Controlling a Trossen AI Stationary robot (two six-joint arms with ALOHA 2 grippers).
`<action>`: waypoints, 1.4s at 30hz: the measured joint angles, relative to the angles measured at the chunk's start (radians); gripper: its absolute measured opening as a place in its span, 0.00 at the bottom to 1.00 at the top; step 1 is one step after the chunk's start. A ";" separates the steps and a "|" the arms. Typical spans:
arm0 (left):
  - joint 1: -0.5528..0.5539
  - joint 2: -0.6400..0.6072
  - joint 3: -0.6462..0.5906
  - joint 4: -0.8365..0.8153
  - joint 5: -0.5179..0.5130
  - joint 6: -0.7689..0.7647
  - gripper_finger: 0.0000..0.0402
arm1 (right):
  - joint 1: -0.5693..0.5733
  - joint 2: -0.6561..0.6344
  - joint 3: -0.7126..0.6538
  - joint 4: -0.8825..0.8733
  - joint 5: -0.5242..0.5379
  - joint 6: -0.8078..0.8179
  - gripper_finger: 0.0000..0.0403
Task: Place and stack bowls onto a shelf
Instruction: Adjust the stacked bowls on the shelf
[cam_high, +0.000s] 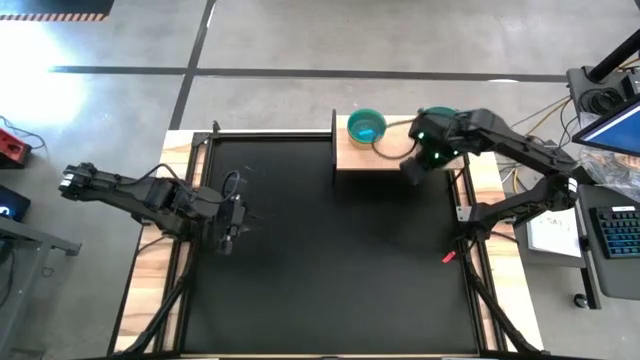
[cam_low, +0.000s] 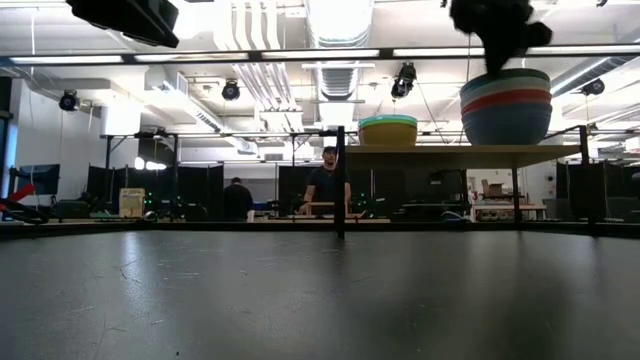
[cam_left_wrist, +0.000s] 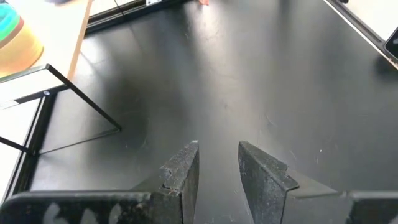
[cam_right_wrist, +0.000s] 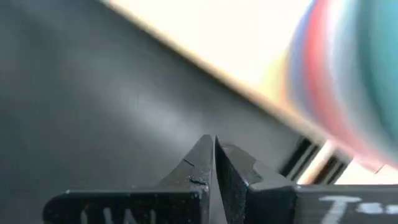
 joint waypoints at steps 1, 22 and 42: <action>0.000 0.000 0.000 0.004 0.000 0.000 0.24 | -0.001 0.000 0.029 0.012 0.033 -0.011 0.02; 0.000 0.000 0.000 0.015 0.000 0.000 0.24 | -0.269 0.154 0.187 -0.058 0.338 -0.138 0.02; 0.000 0.000 -0.002 0.004 0.000 0.000 0.24 | -0.364 0.199 0.165 -0.058 0.135 -0.190 0.02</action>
